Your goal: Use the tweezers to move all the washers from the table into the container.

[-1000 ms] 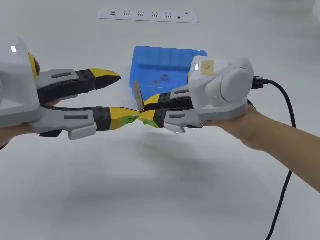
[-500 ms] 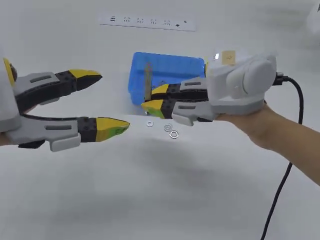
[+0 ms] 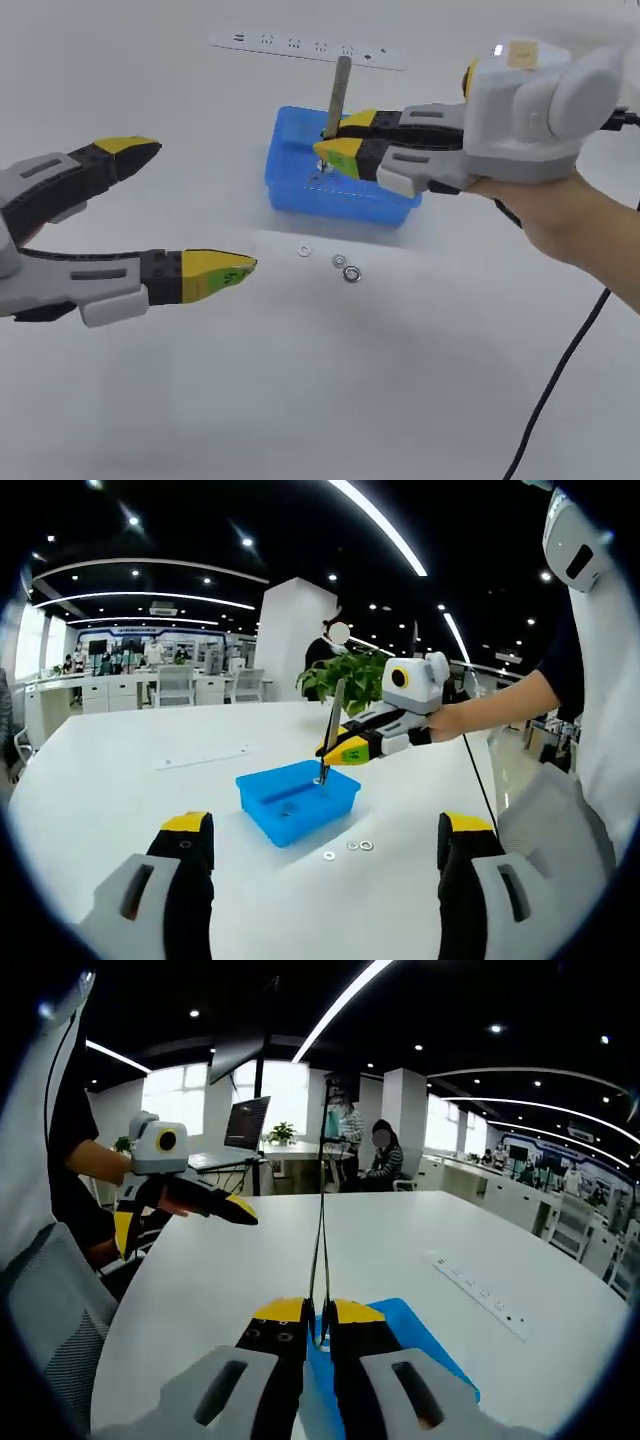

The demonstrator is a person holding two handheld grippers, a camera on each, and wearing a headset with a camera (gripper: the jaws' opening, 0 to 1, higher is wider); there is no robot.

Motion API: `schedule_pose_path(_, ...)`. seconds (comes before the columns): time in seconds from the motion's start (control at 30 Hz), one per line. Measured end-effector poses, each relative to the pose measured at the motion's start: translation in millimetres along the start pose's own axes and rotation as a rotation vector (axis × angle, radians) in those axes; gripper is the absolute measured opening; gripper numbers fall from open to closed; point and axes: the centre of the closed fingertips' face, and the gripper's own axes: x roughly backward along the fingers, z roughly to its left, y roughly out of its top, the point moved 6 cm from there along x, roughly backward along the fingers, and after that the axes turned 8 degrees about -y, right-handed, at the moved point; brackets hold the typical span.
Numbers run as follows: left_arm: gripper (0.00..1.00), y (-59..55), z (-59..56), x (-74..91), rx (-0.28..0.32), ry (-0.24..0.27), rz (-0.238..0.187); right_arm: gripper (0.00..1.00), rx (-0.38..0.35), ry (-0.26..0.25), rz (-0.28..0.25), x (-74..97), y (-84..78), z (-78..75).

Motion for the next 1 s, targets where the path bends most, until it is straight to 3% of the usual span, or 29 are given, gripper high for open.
schedule_pose_path(0.27, 1.0, -8.7, 1.4, 15.5, 0.015, 0.046, 0.026, 0.09, -0.019, -0.025, 0.011, -22.2, -19.7, -26.5)
schedule_pose_path(0.53, 0.99, -17.8, 2.9, 21.3, 0.036, 0.061, 0.069, 0.09, -0.036, -0.017, 0.049, -31.8, -48.9, -30.1)
schedule_pose_path(0.77, 0.99, -22.8, 0.5, 17.8, 0.055, 0.066, 0.083, 0.09, -0.049, -0.028, 0.055, -32.1, -58.6, -32.2)
schedule_pose_path(0.83, 0.99, -26.5, 6.7, 22.4, 0.062, 0.064, 0.086, 0.09, -0.037, -0.026, 0.066, -32.1, -60.9, -31.7)
schedule_pose_path(1.0, 1.0, -30.6, 4.8, 22.6, 0.07, 0.034, 0.099, 0.09, -0.038, -0.03, 0.071, -32.3, -62.3, -32.8)
